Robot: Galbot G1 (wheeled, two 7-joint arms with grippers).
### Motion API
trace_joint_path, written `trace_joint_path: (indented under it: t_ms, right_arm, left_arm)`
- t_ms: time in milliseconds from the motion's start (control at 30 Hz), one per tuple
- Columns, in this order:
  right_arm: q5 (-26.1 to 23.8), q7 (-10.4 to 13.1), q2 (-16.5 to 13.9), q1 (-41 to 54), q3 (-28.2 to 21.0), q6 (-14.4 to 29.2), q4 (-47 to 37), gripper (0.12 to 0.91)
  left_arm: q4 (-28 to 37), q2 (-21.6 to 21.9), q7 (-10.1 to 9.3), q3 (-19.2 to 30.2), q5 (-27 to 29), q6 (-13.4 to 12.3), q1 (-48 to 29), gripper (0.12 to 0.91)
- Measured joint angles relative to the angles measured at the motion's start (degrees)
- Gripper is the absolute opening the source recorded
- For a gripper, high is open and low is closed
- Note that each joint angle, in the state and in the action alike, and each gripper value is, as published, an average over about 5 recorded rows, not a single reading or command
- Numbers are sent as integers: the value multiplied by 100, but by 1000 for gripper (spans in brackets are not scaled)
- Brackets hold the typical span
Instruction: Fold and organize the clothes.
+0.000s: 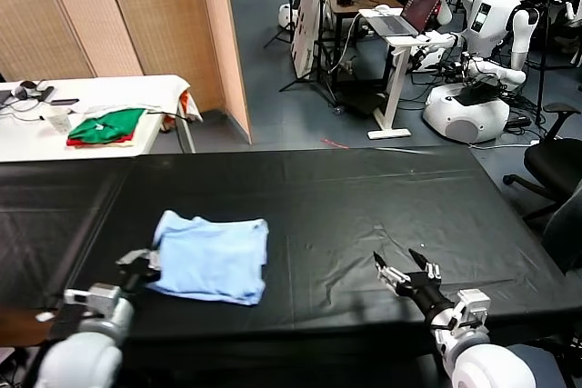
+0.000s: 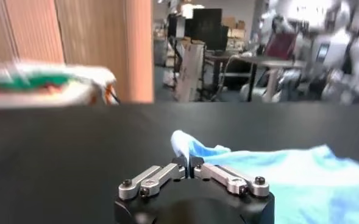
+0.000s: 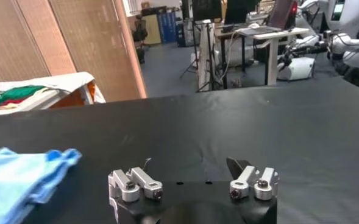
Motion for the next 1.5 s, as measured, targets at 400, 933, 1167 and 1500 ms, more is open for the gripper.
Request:
trace_joint_path:
  t_ms: [400, 933, 1167, 1500]
  right_arm:
    - [-163, -1, 114, 86, -252, -5, -127, 907]
    - [-189, -80, 201, 96, -402, -43, -159, 907]
    - [461, -73, 54, 315, -624, -281, -250, 907]
    - [1440, 194, 139, 864, -1489, -653, -520, 907]
  left_arm:
    - [-743, 861, -317, -952, -180, 408, 395, 174]
    - [-821, -1363, -677, 1821, -693, 625, -397, 174]
    - [-598, -1611, -356, 2423, -381, 489, -419, 356]
    - [-814, -1396, -65, 2236, -521, -68, -384, 881]
